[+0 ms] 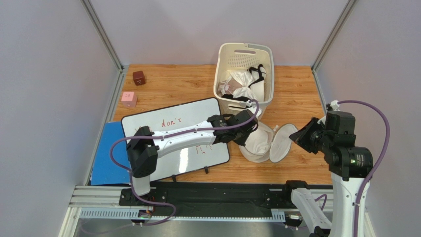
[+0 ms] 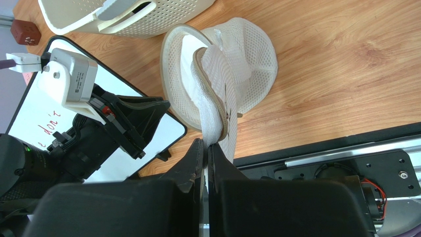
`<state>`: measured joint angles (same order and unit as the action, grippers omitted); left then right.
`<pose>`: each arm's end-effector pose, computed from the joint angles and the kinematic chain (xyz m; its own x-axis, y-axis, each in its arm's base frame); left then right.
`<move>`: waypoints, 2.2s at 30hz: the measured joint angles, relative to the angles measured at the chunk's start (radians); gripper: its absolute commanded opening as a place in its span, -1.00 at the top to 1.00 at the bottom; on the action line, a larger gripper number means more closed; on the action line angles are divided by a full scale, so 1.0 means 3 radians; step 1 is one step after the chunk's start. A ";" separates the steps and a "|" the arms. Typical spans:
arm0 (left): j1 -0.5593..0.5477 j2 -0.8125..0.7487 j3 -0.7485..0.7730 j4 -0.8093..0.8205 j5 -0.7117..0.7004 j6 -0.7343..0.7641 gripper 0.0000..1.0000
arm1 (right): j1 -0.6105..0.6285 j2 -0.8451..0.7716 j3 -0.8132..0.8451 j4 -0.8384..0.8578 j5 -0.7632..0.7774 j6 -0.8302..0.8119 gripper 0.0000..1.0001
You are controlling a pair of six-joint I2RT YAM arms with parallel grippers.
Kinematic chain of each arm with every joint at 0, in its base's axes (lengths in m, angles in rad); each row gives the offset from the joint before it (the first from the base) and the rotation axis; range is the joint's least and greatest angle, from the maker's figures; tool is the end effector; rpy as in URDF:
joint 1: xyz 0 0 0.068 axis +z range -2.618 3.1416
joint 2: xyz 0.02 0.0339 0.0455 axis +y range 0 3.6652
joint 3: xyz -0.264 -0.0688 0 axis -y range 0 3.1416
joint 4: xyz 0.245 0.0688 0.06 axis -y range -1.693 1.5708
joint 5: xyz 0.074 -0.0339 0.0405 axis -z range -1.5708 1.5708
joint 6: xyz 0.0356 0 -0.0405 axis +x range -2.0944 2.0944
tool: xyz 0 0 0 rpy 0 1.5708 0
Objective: Place the bra in the laundry bag and zip it closed
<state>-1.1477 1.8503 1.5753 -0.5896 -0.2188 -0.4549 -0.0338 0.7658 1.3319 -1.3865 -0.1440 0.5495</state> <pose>0.1776 -0.3757 0.2757 -0.6463 0.3907 -0.6555 0.6104 0.7802 -0.1368 0.0789 0.0024 0.3986 -0.6570 0.5394 -0.5267 0.3269 0.8334 0.4457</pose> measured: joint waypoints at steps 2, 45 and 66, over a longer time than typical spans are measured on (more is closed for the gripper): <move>-0.0001 -0.0043 0.0000 -0.0022 -0.0050 0.0034 0.25 | 0.0000 0.0003 0.0000 0.0000 -0.0018 0.0000 1.00; -0.0060 -0.0170 -0.0263 0.0790 0.0347 0.0089 -0.06 | 0.0000 0.0122 0.0263 -0.0006 -0.0290 0.0075 1.00; -0.0797 -0.0750 -0.0874 0.1957 0.0380 0.1029 -0.30 | 0.0000 0.0125 0.0202 -0.0003 -0.0281 0.0178 1.00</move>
<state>-1.3869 1.6253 1.3132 -0.0025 -0.1047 -0.1463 -0.0338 0.8032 1.3926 -1.3872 -0.2283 0.6029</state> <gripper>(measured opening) 0.666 0.010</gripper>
